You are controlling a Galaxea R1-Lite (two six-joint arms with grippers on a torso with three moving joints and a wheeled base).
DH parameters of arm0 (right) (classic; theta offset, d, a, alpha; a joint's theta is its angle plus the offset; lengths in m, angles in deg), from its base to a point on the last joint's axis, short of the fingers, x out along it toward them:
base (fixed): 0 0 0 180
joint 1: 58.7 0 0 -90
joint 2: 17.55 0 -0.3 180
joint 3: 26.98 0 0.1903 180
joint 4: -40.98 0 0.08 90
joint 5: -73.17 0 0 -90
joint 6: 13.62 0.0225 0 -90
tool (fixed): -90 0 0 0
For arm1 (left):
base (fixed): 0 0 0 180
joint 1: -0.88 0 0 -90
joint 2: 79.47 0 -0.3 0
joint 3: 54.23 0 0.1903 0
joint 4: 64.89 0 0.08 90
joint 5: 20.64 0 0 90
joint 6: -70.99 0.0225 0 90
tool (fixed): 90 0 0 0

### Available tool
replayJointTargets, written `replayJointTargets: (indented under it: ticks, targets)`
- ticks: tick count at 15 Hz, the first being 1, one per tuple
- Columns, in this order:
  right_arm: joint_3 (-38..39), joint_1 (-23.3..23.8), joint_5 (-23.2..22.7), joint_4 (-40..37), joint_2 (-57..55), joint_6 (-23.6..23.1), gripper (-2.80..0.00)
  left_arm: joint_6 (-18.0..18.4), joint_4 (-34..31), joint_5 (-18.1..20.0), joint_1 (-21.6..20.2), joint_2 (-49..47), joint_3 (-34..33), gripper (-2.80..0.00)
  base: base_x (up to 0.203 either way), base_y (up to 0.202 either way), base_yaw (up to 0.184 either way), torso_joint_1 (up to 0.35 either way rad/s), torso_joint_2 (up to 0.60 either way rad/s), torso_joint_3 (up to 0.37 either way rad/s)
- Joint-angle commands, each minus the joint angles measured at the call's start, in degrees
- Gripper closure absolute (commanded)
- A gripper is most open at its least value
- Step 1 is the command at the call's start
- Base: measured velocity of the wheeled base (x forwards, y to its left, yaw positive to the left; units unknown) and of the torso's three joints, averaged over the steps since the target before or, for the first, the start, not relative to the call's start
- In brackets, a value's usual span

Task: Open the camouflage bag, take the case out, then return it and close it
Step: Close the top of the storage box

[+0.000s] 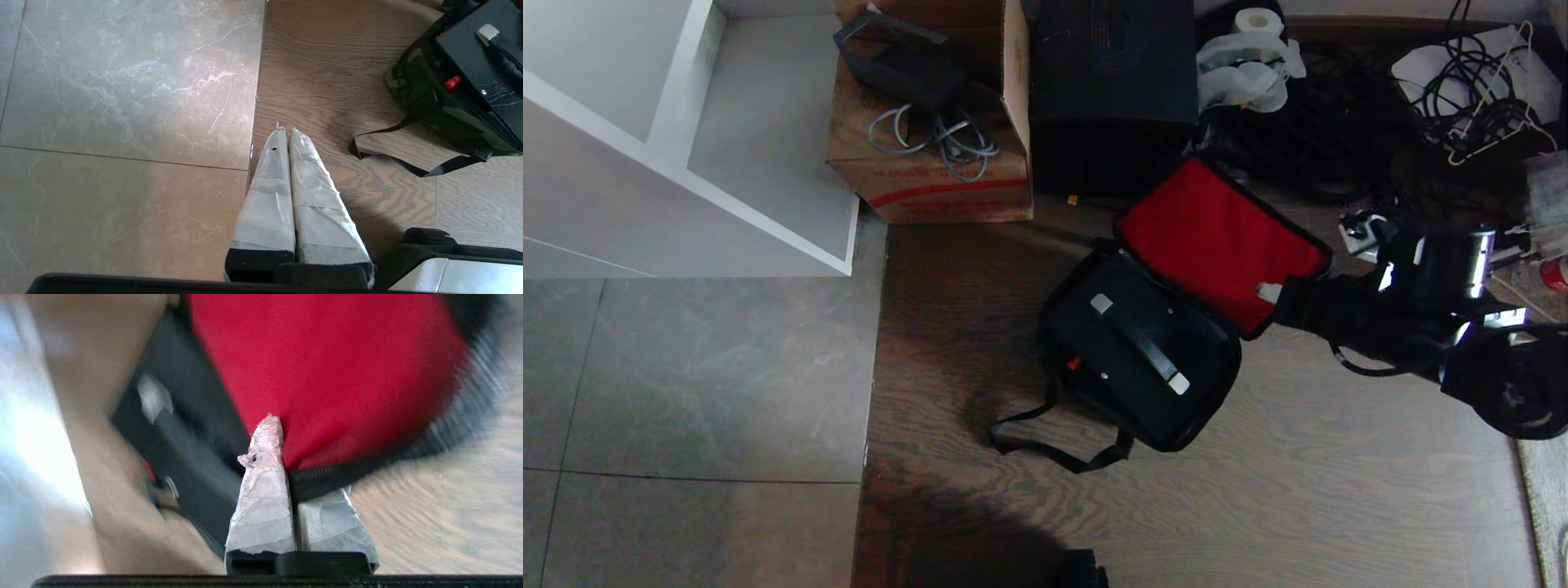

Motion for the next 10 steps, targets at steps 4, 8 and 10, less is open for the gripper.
replayJointTargets:
  ticks: [4, 8, 10]
  targets:
    - [11.60, -5.71, -0.72, 9.46, -2.28, -7.38, -2.80, -0.03, 0.05, -0.02, -0.01, 0.02, -0.53, 0.00, 0.000, 0.000, 0.000, 0.000, 0.00, 0.000]
    - [16.75, -12.82, -1.03, 15.12, -5.28, -7.73, -2.80, -0.08, 0.05, -0.02, -0.01, 0.02, -0.55, 0.00, 0.000, 0.000, 0.000, 0.000, 0.00, 0.000]
    - [19.26, -16.57, -0.99, 16.81, -6.02, -7.46, -2.80, -0.11, 0.05, -0.02, -0.01, 0.02, -0.61, 0.00, 0.000, 0.000, 0.000, 0.000, 0.00, 0.000]
